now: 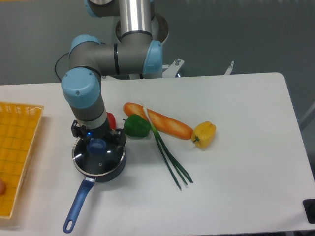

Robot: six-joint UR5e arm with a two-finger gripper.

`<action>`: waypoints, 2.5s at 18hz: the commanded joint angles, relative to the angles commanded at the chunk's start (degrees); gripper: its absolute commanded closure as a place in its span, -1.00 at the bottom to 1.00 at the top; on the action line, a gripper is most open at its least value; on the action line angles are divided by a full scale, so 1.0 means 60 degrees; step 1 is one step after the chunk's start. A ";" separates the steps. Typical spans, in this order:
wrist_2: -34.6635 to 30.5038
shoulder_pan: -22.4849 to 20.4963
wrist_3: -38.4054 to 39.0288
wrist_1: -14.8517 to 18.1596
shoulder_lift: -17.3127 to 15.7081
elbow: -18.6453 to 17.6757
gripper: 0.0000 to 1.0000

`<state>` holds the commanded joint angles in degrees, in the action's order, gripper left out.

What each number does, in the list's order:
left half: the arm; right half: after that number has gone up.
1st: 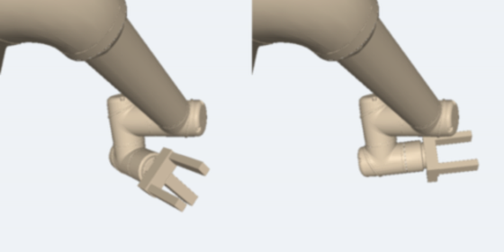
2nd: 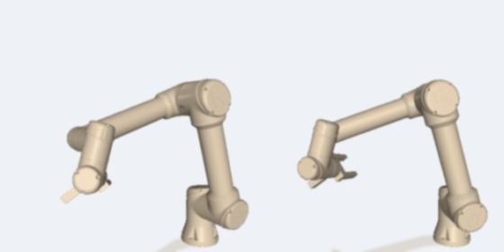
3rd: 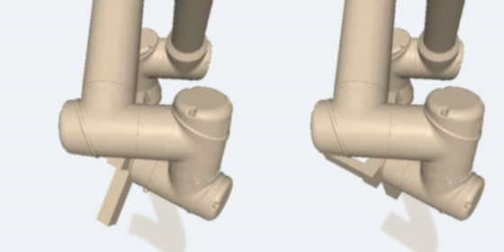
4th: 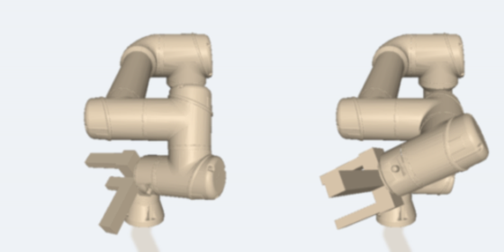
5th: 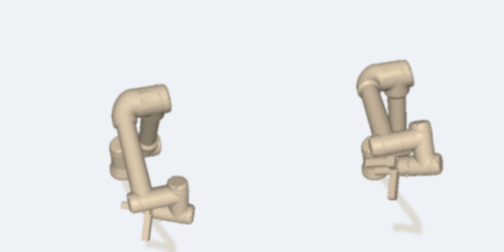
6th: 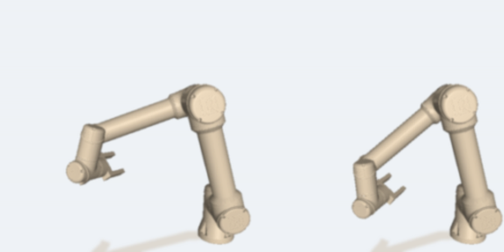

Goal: Open the lid
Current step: 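Descend and close the gripper on the blue lid knob, then lift the glass lid slightly off the saucepan rim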

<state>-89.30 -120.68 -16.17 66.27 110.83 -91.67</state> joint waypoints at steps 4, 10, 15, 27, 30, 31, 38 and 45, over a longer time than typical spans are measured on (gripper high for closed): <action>0.0000 0.0030 0.0015 0.0000 0.0074 -0.0015 -1.00; 0.0000 0.0059 0.0029 0.0000 0.0088 -0.0132 -1.00; -0.0015 0.0205 0.0029 0.0000 0.0147 -0.0146 -1.00; 0.0000 0.0308 0.0278 -0.0015 0.0235 -0.0015 -0.72; 0.0000 0.0308 0.0264 -0.0073 0.0279 -0.0044 -0.61; 0.0000 0.0308 0.0264 -0.0073 0.0293 -0.0044 -0.61; 0.0000 0.0308 0.0191 -0.0088 0.0264 -0.0044 -0.55; 0.0015 0.0308 0.0176 -0.0059 0.0235 0.0015 -0.17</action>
<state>-89.21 -118.83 -15.12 65.92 112.24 -91.58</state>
